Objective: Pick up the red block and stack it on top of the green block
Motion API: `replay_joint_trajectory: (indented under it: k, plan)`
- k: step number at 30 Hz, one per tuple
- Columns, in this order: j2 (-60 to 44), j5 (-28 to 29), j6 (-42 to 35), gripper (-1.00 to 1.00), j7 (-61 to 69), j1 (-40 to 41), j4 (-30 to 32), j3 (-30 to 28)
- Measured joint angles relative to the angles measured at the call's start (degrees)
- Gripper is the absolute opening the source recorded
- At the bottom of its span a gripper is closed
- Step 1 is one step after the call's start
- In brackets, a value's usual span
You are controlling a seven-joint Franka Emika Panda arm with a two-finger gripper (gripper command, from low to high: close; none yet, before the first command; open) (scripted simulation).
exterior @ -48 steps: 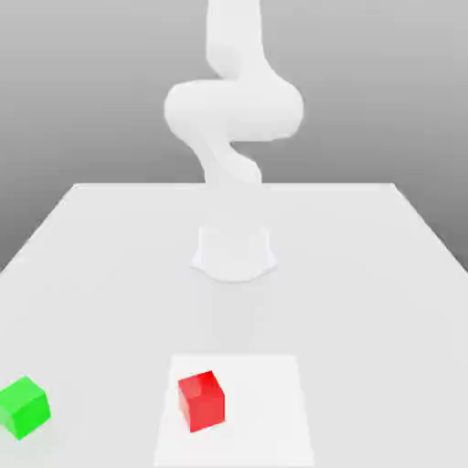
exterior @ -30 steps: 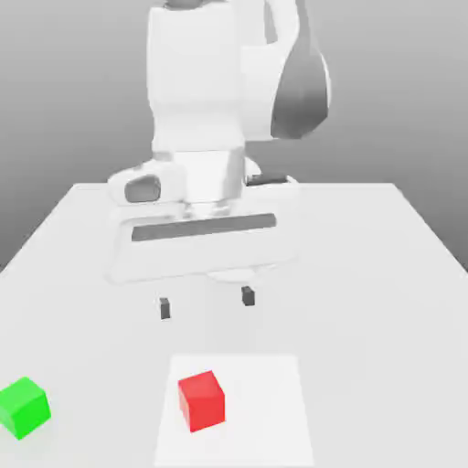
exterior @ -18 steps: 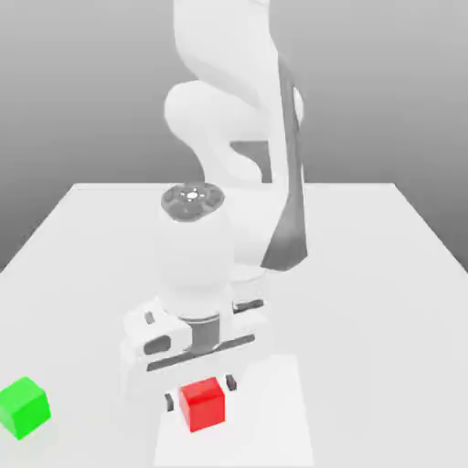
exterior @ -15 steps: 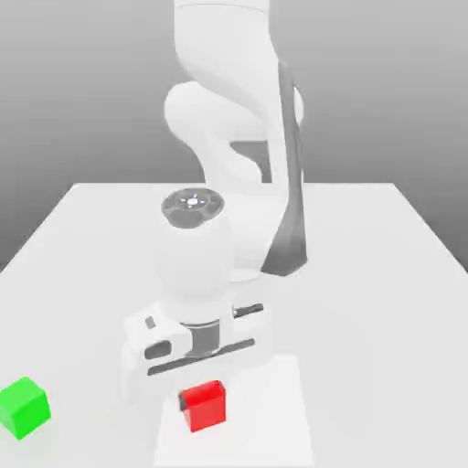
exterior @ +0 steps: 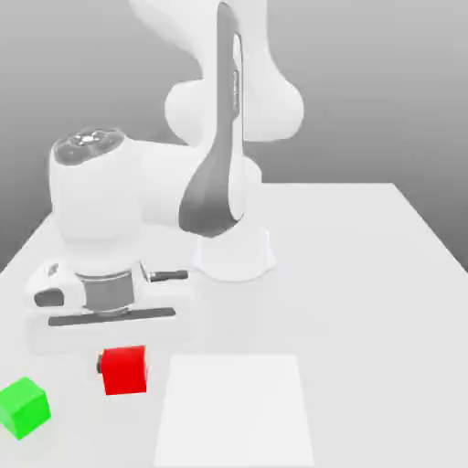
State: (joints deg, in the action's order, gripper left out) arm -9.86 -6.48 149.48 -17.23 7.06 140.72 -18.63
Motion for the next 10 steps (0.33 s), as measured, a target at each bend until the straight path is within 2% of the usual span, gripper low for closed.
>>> replay_joint_trajectory:
  k: [3,6,7,10]
  plan:
    - [-3.3,-2.7,-1.2,-1.00,-0.4,4.4,-4.4,-2.6]
    - [-9.1,-7.1,2.9,-1.00,2.3,7.1,-5.7,-0.7]
    - [-10.5,-8.1,4.0,1.00,3.0,7.7,-5.9,0.0]
    - [-10.5,-8.1,4.0,1.00,3.0,7.7,-5.9,0.0]
